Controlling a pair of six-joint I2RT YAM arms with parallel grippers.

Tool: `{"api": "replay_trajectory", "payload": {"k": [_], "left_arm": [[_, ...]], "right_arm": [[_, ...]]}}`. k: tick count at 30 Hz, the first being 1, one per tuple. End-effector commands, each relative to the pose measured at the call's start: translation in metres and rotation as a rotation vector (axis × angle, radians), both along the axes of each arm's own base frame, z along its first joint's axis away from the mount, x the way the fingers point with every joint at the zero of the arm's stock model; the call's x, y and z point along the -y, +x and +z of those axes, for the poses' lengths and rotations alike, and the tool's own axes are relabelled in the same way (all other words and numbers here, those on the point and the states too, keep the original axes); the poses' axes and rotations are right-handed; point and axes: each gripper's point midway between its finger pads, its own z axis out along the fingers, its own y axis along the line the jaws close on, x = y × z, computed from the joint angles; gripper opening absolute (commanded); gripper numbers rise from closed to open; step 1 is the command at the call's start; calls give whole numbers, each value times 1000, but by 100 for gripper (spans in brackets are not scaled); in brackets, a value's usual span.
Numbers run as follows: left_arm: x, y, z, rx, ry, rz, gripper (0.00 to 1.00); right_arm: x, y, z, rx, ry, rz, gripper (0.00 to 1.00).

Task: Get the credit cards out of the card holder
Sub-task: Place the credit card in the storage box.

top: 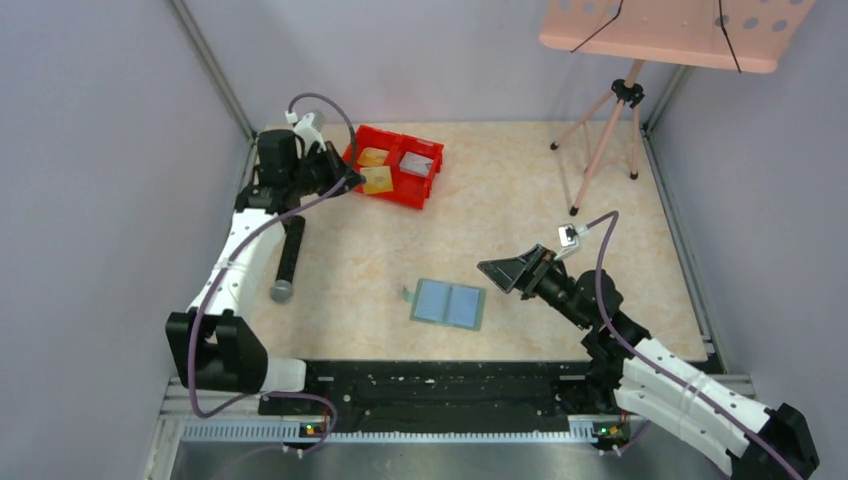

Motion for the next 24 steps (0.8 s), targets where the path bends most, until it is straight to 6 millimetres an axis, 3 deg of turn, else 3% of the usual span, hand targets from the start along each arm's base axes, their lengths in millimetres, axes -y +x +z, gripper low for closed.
{"api": "replay_trajectory", "payload": {"k": [1,6,9,18,24], "left_arm": [[-49,14,-29,-116,219,47,0],[-85,50,-50,-220,323,61,0],[-96,77,-50,-228,342,58,0],[-106,146,-74,-233,384,29,0],[-99,181,-89,-148,351,-6,0]], "right_arm": [[3,-3,14,40,-66,14,99],[0,-11,14,46,-130,71,99],[0,-13,17,49,-179,85,99],[1,0,45,84,-289,62,99],[-12,14,40,50,-312,81,98]]}}
